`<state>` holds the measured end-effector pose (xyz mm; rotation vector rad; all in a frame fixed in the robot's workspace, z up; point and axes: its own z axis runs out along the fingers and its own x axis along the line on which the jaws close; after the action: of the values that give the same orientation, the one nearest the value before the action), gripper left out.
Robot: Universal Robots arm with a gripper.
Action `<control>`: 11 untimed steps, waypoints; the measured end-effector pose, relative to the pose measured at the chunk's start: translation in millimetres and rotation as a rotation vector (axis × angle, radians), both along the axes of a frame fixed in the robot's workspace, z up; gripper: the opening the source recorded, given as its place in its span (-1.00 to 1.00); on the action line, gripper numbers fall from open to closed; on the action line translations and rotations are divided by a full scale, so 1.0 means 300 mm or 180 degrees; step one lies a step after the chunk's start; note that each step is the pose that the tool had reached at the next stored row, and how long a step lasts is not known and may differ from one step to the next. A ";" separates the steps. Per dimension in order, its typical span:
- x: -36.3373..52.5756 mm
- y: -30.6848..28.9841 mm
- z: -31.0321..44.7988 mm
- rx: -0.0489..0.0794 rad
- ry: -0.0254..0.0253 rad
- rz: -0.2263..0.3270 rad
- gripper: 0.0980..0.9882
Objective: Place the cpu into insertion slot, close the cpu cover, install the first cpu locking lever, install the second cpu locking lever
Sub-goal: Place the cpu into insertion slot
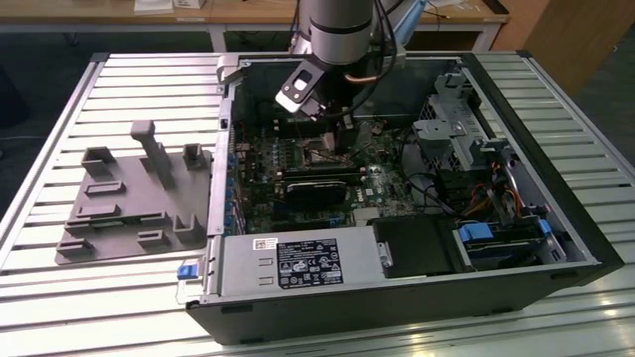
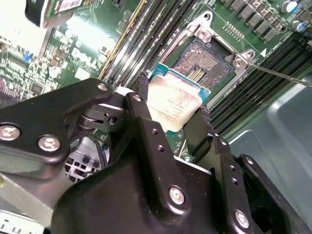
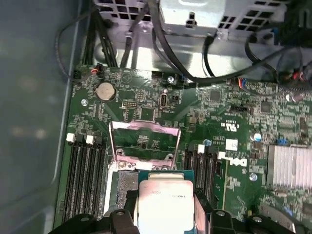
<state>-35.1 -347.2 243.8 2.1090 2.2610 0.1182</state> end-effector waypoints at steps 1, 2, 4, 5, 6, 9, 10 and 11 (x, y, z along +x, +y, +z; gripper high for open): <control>-0.004 0.001 -0.001 0.0000 0.0000 -0.0022 -0.01; -0.007 0.002 -0.003 0.0000 0.0000 -0.0044 -0.01; -0.013 0.005 -0.006 0.0000 0.0000 -0.0080 -0.01; -0.015 0.008 -0.007 0.0000 0.0000 -0.0094 -0.01; -0.017 0.012 -0.009 0.0000 0.0000 -0.0104 -0.01; -0.017 0.028 -0.013 0.0000 0.0000 -0.0123 -0.01; -0.017 0.031 -0.015 0.0000 0.0000 -0.0128 -0.01; -0.017 0.032 -0.017 0.0001 -0.0001 -0.0134 -0.01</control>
<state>-40.2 -337.4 238.6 2.1549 2.2152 0.1170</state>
